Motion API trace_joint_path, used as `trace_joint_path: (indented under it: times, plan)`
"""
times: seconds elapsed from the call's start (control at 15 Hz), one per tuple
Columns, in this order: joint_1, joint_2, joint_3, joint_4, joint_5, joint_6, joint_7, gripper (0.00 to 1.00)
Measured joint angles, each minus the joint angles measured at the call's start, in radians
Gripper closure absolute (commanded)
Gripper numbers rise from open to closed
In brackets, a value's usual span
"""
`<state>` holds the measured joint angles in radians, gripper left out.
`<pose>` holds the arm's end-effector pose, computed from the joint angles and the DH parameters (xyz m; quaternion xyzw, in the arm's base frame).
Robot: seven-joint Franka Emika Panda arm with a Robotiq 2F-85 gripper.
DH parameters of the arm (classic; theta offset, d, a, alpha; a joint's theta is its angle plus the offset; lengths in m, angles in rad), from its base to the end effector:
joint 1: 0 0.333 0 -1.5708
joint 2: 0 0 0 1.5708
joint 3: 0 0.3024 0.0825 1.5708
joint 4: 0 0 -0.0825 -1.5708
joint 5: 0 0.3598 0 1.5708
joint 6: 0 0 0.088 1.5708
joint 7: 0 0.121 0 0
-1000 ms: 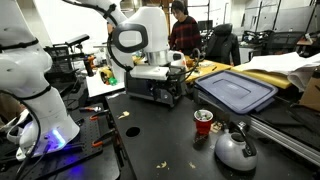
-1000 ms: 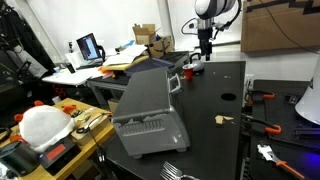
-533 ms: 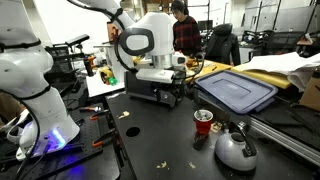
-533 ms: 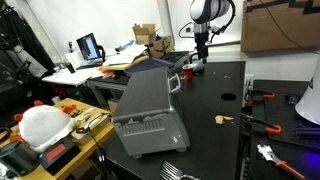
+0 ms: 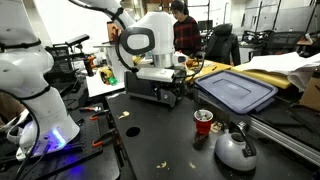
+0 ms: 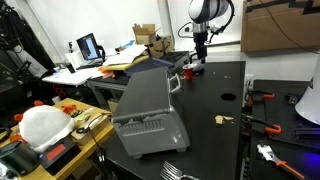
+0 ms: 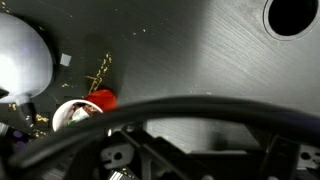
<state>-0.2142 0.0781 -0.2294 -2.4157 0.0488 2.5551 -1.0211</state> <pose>0.4368 -0.2087 0.2765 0.9634 0.2661 0.0272 0.0173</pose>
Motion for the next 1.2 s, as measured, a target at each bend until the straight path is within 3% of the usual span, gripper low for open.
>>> trace_joint_path:
  times: [0.6,1.2]
  plan:
    - [-0.007,0.085,0.02,0.067,0.024,0.003,0.0,0.0]
    - [-0.07,0.218,0.08,0.199,0.024,0.005,0.0,0.0]
